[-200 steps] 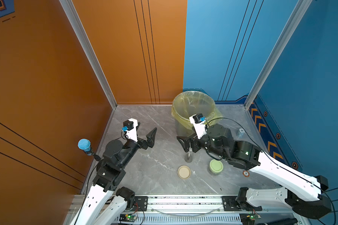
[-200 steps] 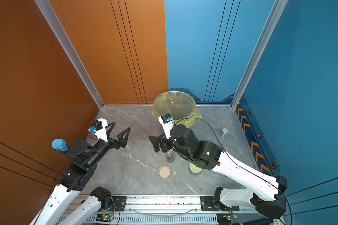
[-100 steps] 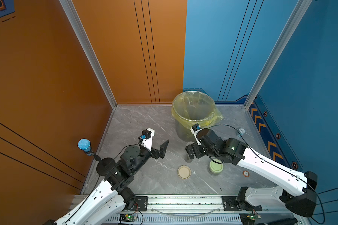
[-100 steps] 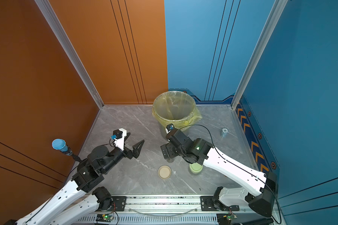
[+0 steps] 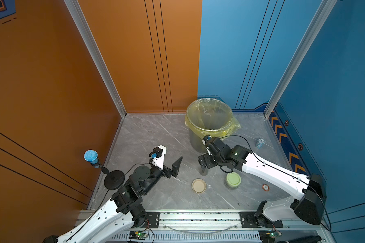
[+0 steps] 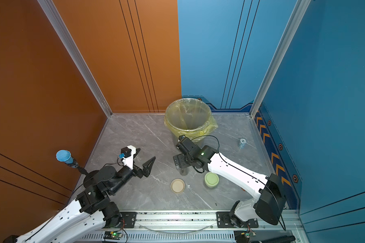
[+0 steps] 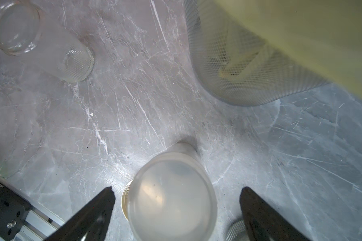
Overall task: Empty moldy tea leaves from jars
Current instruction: Pick up the jar from the center of the board.
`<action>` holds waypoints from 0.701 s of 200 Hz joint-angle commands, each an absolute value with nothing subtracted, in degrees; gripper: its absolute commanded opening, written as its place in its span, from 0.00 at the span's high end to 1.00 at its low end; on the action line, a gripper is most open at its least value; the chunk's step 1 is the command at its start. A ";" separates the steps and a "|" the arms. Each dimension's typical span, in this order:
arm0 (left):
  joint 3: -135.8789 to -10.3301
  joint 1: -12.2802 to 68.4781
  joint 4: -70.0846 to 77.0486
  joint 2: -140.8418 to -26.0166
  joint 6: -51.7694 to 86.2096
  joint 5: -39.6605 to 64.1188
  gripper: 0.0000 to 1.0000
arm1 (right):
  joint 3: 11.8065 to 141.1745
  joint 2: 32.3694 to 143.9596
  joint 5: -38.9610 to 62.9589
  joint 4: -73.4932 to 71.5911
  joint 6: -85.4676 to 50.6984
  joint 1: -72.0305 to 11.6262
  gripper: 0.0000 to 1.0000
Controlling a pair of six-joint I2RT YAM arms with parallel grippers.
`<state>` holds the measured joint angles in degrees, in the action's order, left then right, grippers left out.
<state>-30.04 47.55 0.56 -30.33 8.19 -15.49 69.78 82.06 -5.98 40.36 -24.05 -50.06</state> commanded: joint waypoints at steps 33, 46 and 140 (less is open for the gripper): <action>-30.41 48.18 0.35 -29.38 6.98 -16.81 0.03 | 69.88 84.89 -4.75 38.97 -23.64 -50.53 0.22; -30.42 48.26 0.35 -29.20 7.05 -16.81 0.02 | 69.88 85.30 -5.53 38.84 -23.61 -50.68 0.24; -32.16 48.53 -3.28 -28.45 5.96 -15.32 0.03 | 70.59 84.80 -7.29 39.17 -22.56 -51.66 0.62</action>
